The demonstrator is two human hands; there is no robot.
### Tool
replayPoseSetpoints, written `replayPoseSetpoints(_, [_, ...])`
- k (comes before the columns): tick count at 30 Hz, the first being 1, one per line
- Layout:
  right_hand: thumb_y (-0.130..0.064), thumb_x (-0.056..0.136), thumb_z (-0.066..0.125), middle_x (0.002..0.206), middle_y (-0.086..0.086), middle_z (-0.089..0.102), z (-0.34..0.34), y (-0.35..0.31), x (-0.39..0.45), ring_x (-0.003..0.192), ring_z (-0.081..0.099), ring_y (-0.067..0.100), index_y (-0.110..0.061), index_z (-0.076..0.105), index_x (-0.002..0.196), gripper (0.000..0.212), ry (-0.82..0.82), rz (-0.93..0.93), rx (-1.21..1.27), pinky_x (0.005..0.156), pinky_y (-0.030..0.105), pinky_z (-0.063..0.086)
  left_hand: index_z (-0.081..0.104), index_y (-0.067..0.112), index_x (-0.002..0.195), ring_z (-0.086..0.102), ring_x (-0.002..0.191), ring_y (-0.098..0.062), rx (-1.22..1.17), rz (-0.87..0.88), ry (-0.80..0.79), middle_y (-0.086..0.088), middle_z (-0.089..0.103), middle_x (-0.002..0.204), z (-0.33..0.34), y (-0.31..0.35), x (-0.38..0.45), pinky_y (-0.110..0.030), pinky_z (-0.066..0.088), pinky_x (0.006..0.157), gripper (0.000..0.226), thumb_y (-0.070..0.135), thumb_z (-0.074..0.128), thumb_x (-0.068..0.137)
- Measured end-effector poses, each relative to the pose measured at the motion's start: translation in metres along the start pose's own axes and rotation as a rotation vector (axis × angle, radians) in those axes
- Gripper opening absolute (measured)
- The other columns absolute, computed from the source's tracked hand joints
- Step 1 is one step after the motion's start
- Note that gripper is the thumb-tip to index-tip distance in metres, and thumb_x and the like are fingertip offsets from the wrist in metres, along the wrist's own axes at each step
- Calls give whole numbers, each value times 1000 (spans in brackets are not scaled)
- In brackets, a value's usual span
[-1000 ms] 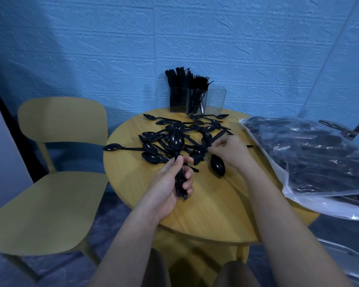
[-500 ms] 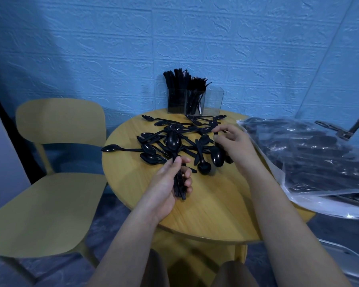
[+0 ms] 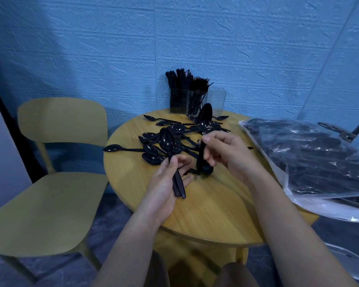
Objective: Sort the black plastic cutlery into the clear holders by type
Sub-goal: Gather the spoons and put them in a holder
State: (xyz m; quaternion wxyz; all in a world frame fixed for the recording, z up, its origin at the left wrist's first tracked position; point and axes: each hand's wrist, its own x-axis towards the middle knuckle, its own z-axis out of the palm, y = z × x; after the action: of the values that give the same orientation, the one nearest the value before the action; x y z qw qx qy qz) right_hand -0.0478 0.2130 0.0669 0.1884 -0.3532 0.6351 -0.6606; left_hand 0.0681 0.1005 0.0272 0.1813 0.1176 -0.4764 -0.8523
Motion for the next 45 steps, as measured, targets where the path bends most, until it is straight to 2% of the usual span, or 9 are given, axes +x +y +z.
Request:
replayPoseSetpoints(5, [-20, 82, 63, 57, -6, 59, 15, 7, 0, 49, 47, 3, -3, 69, 84, 17, -173, 25, -59, 51, 13, 39, 58, 12, 116, 70, 89, -18, 67, 3, -73, -4, 73, 93, 4, 1, -2, -38, 56, 83, 28, 24, 37, 101])
replayPoseSetpoints(7, [-15, 84, 66, 58, -5, 59, 18, 9, -1, 54, 52, 5, -10, 70, 81, 7, -179, 16, -111, 57, 15, 43, 55, 11, 117, 65, 68, -16, 53, -22, -69, -5, 68, 79, 4, 2, -3, -35, 58, 65, 28, 26, 38, 101])
replayPoseSetpoints(14, [-17, 78, 74, 78, -6, 54, 23, 14, 6, 69, 50, 11, -20, 55, 86, 20, -11, -51, -209, 62, 21, 42, 50, 10, 121, 25, 39, -2, 4, -92, -114, 4, 36, 57, 2, 2, 0, -14, 22, 33, 42, 42, 36, 98])
replayPoseSetpoints(21, [-15, 88, 66, 85, 1, 67, 22, 16, 13, 56, 57, 2, -17, 58, 109, 23, 116, -95, -158, 59, 24, 45, 54, 12, 99, 22, 36, -2, 89, -122, -237, 4, 34, 55, 2, 3, -1, -12, 19, 32, 34, 40, 35, 97])
replayPoseSetpoints(28, [-9, 87, 65, 76, -4, 63, 21, 13, 17, 58, 54, -3, -26, 64, 88, 17, 141, -212, -169, 58, 10, 41, 55, 12, 105, 32, 46, -7, 139, -115, -304, 2, 42, 63, -1, 4, -4, -19, 29, 39, 33, 39, 38, 95])
replayPoseSetpoints(32, [-22, 91, 62, 78, -9, 64, 16, 15, 20, 65, 56, -1, -28, 64, 89, 7, 148, -197, -311, 63, 13, 43, 57, 10, 107, 30, 45, -6, 139, -102, -245, 3, 38, 61, 0, 2, -3, -17, 28, 37, 30, 34, 45, 92])
replayPoseSetpoints(37, [-37, 92, 58, 83, -8, 62, -8, 16, 22, 81, 59, 11, -21, 65, 95, 18, 430, -52, -763, 64, 20, 46, 57, 9, 103, 31, 41, -5, -19, -108, -151, 3, 38, 57, -4, 2, 0, -17, 29, 35, 26, 28, 40, 99])
replayPoseSetpoints(42, [-67, 74, 61, 97, -6, 53, -10, 27, 7, 88, 54, 14, -24, 49, 113, 59, 61, 246, -1099, 74, 33, 49, 57, 10, 102, 33, 44, -7, -50, -104, -111, 3, 38, 58, -4, 3, 0, -19, 31, 37, 28, 31, 37, 100])
replayPoseSetpoints(45, [-56, 77, 67, 99, -9, 47, -9, 27, 4, 89, 49, 12, -26, 48, 116, 53, 15, 225, -1133, 73, 29, 42, 57, 9, 104, 33, 44, -7, -55, -103, -105, 2, 38, 58, -4, 3, -1, -19, 30, 38, 29, 29, 36, 101])
